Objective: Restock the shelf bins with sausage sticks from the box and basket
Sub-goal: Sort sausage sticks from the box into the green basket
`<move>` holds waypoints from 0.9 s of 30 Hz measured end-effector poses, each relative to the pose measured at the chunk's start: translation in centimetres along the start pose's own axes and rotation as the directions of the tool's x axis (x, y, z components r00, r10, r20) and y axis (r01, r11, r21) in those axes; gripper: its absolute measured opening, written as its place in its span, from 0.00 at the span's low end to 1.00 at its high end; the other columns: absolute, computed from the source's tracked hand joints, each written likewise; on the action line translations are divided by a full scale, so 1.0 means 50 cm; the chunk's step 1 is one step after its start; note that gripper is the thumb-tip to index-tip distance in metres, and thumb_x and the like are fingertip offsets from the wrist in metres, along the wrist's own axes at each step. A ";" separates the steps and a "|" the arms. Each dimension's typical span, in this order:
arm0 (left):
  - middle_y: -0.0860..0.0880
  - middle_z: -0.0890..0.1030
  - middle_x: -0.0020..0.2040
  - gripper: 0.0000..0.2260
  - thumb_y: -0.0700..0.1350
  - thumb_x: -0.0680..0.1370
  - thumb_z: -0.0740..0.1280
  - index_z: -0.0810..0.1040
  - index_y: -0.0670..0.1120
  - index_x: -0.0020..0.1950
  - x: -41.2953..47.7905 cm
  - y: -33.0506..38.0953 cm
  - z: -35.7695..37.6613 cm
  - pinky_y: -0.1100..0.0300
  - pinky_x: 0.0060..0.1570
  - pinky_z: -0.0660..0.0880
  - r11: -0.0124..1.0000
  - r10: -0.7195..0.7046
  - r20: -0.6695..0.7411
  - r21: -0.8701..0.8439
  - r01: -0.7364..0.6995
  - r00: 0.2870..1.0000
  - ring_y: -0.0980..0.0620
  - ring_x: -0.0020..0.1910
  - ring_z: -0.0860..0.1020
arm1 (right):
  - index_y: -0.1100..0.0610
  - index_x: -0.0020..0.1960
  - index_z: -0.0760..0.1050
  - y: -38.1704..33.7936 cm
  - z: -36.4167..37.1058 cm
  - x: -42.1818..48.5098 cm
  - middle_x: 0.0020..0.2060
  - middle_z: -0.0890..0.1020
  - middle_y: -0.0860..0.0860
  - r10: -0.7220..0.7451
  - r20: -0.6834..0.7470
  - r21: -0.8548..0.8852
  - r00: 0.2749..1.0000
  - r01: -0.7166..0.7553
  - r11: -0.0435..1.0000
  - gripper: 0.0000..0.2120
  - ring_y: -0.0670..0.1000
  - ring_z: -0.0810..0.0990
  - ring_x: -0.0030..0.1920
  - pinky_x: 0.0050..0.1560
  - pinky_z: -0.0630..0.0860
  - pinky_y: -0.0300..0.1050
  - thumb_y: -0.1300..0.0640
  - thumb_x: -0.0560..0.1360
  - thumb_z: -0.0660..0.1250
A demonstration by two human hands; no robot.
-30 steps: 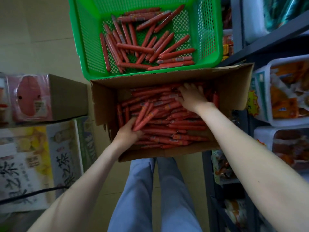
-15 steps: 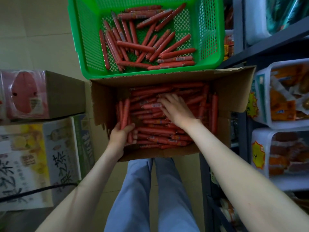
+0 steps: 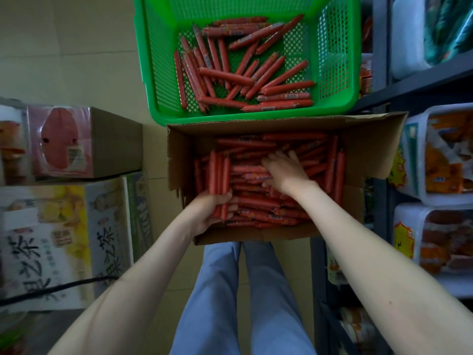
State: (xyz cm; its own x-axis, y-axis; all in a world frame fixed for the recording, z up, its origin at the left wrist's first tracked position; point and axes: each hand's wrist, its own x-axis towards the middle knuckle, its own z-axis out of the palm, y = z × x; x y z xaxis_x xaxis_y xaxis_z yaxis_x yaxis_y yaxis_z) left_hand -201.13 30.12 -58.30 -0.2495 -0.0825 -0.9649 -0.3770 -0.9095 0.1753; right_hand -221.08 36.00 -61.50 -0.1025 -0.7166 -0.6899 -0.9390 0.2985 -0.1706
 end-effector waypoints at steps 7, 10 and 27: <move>0.44 0.83 0.54 0.13 0.37 0.77 0.66 0.74 0.43 0.62 -0.104 0.042 0.030 0.55 0.49 0.80 0.992 0.096 0.162 0.060 -0.106 0.982 0.49 0.52 0.82 | 0.49 0.50 0.76 0.018 -0.097 -0.139 0.45 0.81 0.45 0.139 -0.114 0.711 0.984 -0.017 0.703 0.12 0.45 0.78 0.49 0.49 0.71 0.40 0.51 0.69 0.74; 0.44 0.82 0.57 0.15 0.37 0.77 0.66 0.73 0.41 0.64 -0.142 0.070 0.045 0.50 0.54 0.78 0.981 0.151 0.221 0.084 -0.173 0.964 0.47 0.56 0.81 | 0.43 0.47 0.75 -0.002 -0.155 -0.193 0.39 0.80 0.41 0.240 -0.124 0.869 0.963 -0.012 0.495 0.09 0.35 0.78 0.39 0.42 0.70 0.29 0.53 0.71 0.73; 0.42 0.81 0.43 0.09 0.37 0.76 0.66 0.75 0.39 0.55 -0.180 0.294 0.145 0.56 0.39 0.81 0.938 0.322 0.363 0.001 -0.346 0.874 0.48 0.38 0.82 | 0.61 0.48 0.76 -0.029 -0.392 -0.037 0.41 0.82 0.56 0.360 -0.143 0.883 0.922 0.283 -0.374 0.03 0.53 0.83 0.42 0.47 0.80 0.48 0.61 0.77 0.65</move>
State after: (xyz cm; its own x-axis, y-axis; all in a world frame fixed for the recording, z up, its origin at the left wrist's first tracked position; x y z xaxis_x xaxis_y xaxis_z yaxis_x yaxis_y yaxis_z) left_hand -210.88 20.42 -45.61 -0.6634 -0.2168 -0.7162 -0.2687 -0.8242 0.4984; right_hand -225.97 24.53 -46.21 -0.4791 -0.6434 -0.5970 0.6119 0.2428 -0.7527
